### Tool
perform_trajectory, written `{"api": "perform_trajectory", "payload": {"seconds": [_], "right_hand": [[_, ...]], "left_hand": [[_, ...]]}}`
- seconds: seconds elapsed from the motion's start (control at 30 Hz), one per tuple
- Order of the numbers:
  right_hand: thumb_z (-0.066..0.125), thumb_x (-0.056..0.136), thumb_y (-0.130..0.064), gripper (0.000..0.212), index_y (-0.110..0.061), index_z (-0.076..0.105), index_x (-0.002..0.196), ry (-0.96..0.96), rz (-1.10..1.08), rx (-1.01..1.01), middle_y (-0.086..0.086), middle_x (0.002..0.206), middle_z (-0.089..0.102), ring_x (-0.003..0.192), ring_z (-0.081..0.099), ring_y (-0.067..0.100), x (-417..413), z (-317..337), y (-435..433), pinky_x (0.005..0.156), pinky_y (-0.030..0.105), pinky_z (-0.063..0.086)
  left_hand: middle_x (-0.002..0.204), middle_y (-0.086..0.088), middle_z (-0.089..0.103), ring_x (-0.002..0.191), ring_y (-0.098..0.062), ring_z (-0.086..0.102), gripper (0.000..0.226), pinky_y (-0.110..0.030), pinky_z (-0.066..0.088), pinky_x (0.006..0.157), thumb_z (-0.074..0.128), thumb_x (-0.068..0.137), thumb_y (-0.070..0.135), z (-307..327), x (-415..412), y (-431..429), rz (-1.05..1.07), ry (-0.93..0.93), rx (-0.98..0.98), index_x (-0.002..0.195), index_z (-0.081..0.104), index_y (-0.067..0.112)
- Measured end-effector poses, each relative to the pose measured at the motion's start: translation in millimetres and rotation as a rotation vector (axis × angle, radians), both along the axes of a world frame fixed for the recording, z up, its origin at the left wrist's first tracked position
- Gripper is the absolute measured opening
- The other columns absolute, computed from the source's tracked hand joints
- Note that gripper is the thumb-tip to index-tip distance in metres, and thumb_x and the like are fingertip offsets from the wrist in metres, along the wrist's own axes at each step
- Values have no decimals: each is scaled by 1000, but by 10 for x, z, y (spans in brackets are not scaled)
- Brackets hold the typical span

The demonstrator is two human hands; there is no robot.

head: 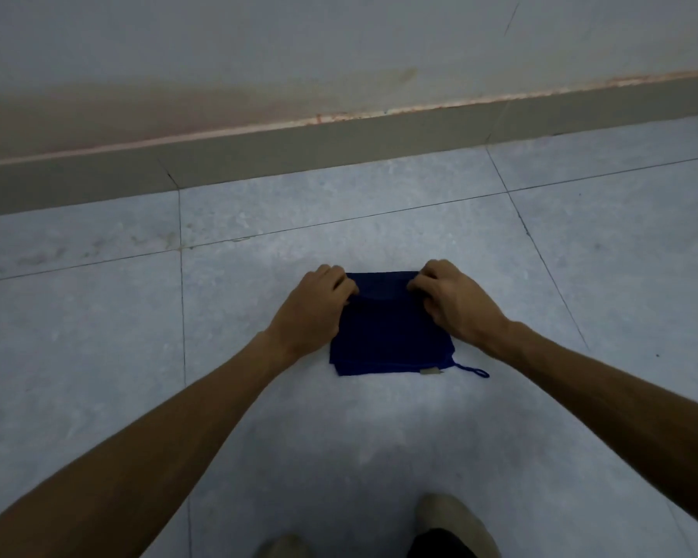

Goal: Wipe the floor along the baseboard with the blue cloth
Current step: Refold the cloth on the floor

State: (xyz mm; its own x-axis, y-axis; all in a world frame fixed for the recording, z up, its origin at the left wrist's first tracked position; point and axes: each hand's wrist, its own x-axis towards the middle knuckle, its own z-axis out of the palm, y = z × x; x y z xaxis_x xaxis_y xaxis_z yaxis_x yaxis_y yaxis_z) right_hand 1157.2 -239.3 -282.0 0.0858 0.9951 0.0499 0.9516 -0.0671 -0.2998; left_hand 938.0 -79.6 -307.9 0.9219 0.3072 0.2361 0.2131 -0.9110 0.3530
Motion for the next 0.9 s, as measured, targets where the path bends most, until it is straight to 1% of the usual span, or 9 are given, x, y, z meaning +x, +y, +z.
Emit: {"api": "perform_trajectory", "payload": {"seconds": [0.13, 0.3, 0.4, 0.47, 0.57, 0.67, 0.73, 0.83, 0.9], "right_hand": [[70, 81, 11, 33, 0, 73, 112, -1, -10, 28, 18, 102, 68, 87, 64, 33, -146, -114, -166, 71, 40, 59], [69, 80, 7, 32, 3, 71, 111, -33, -200, 92, 17, 98, 66, 81, 61, 32, -496, -188, -253, 64, 43, 58], [72, 81, 5, 32, 5, 68, 114, -32, -304, 94, 17, 98, 65, 78, 60, 29, -756, -223, -317, 65, 37, 55], [71, 85, 4, 26, 1, 70, 110, -28, -342, 109, 15, 96, 66, 78, 59, 28, -721, -246, -292, 65, 40, 55], [68, 89, 2, 16, -3, 70, 104, -42, -319, 109, 14, 97, 67, 78, 60, 28, -569, -257, -250, 67, 44, 54], [72, 85, 4, 21, -3, 70, 105, -71, -254, 86, 15, 93, 68, 77, 62, 30, -493, -246, -248, 67, 45, 56], [73, 83, 6, 23, -2, 71, 104, -52, -266, 78, 16, 91, 69, 75, 63, 31, -467, -235, -241, 67, 46, 58], [74, 83, 6, 22, -1, 70, 104, -35, -280, 80, 17, 91, 69, 76, 63, 30, -499, -221, -276, 69, 43, 59], [76, 81, 5, 21, -1, 71, 100, -58, -265, 86, 16, 87, 68, 73, 62, 29, -565, -222, -329, 65, 41, 57]], "left_hand": [[96, -12, 66, 82, -28, 60, 22, -38, 52, 67, 72, 83, -6, -114, -163, -169, -3, -13, 41, 102, 70, 4], [103, -13, 67, 91, -30, 62, 31, -38, 55, 73, 76, 86, 4, -212, -277, -311, 30, -31, 74, 117, 70, 1], [105, -13, 67, 94, -29, 62, 30, -38, 55, 76, 74, 89, 7, -234, -314, -363, 41, -21, 86, 118, 69, 2], [102, -12, 67, 91, -29, 61, 23, -38, 55, 74, 73, 90, 6, -205, -300, -348, 53, -28, 82, 113, 69, 3], [97, -12, 67, 85, -28, 62, 20, -37, 54, 71, 75, 87, 1, -162, -253, -298, 53, -25, 78, 106, 70, 3], [97, -13, 68, 84, -28, 63, 26, -36, 55, 71, 78, 82, -2, -161, -225, -287, 57, -10, 91, 106, 70, 4], [98, -14, 68, 85, -28, 63, 27, -36, 57, 72, 78, 81, -3, -169, -223, -306, 67, -18, 84, 106, 70, 3], [98, -13, 68, 85, -28, 63, 27, -36, 57, 71, 79, 81, -2, -198, -251, -349, 58, -21, 95, 106, 69, 3], [98, -13, 67, 85, -28, 63, 26, -36, 55, 70, 79, 82, 0, -221, -284, -372, 33, -10, 122, 106, 69, 3]]}}
